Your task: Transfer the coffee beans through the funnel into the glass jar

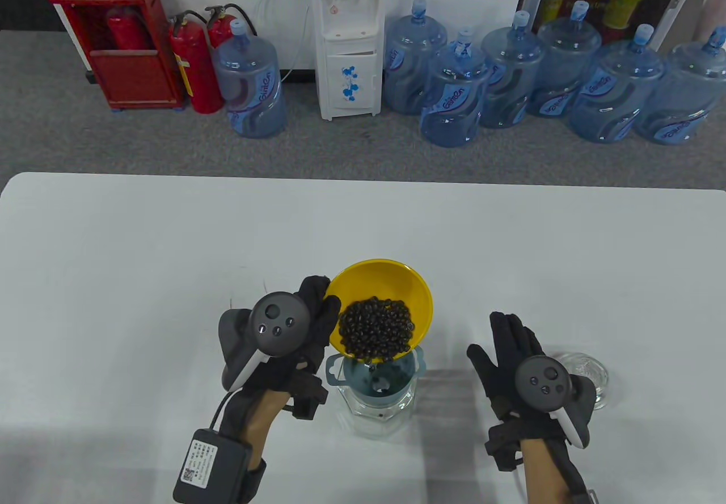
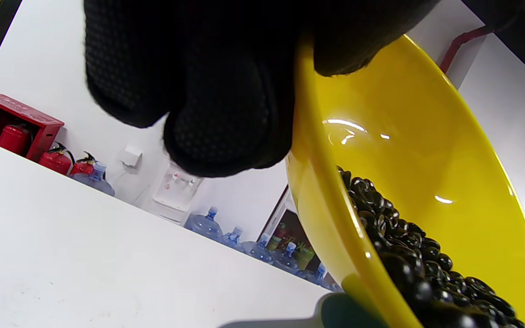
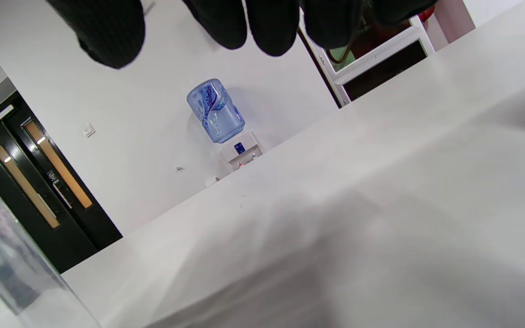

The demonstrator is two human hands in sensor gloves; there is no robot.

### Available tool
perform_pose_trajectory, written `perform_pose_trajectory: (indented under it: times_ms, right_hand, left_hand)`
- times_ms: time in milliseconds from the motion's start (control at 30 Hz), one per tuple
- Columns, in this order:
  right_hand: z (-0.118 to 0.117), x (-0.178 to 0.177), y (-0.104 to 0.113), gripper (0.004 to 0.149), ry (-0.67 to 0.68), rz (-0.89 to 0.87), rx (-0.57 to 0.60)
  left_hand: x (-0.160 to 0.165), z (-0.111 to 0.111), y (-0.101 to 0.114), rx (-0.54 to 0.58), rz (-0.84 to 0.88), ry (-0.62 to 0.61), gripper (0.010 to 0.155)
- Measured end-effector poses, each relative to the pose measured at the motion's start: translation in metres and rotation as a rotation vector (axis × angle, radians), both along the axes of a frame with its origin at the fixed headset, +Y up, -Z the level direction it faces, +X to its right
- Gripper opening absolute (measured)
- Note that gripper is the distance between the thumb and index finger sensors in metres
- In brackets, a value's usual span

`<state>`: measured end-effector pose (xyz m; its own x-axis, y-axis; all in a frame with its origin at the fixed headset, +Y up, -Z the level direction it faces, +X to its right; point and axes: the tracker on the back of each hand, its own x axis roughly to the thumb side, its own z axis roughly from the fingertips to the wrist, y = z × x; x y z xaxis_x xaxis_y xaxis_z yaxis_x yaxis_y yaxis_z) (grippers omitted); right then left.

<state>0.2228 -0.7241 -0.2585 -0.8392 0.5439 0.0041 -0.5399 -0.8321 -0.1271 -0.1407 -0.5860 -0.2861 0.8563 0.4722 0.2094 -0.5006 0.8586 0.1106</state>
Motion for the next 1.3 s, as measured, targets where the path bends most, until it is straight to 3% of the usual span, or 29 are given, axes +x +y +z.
perform_pose_trajectory:
  times_ms: [1300]
  right_hand:
    - [0.0002, 0.0, -0.0001, 0.075, -0.003, -0.001, 0.003]
  left_hand:
    - [0.004, 0.0088, 0.0037, 0.087, -0.066, 0.004, 0.041]
